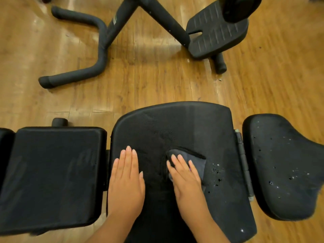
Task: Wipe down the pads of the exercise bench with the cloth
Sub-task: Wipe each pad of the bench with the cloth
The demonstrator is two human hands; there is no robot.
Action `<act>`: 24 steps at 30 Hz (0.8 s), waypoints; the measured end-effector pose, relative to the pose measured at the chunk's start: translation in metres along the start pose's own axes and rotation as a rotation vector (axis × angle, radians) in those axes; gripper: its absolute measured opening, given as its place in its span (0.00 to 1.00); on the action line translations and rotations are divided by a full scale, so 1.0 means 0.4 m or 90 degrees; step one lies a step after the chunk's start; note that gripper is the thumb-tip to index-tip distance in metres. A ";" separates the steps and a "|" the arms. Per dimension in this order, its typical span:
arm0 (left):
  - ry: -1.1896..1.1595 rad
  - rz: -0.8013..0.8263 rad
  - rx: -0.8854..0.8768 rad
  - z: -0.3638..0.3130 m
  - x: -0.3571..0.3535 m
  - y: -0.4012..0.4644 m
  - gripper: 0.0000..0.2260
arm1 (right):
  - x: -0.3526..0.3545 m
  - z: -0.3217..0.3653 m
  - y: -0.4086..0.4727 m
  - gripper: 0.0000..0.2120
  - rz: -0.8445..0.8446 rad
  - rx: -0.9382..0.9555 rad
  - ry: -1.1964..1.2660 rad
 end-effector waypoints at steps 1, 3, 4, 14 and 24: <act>-0.002 -0.002 -0.003 0.001 0.000 0.002 0.26 | 0.019 -0.004 0.034 0.23 -0.016 0.003 0.010; -0.003 -0.001 -0.001 0.005 -0.002 0.007 0.26 | 0.041 -0.015 0.099 0.22 -0.035 0.010 0.017; -0.006 0.002 -0.004 0.006 -0.003 0.008 0.27 | 0.050 -0.022 0.131 0.21 -0.037 0.009 0.006; -0.048 -0.059 -0.012 0.002 -0.002 0.025 0.26 | 0.186 -0.062 0.463 0.14 -0.015 -0.053 0.037; -0.026 -0.048 -0.010 0.006 -0.010 0.022 0.25 | 0.148 -0.012 0.445 0.18 -0.023 -0.067 0.062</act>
Point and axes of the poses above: each hand's wrist, its own y-axis towards the middle knuckle, its own x-axis out of the back of the hand, z = x × y, the point moved 5 cm from there along y, towards the middle knuckle, and after that the axes turned 12 degrees about z, right-handed, at the moved point
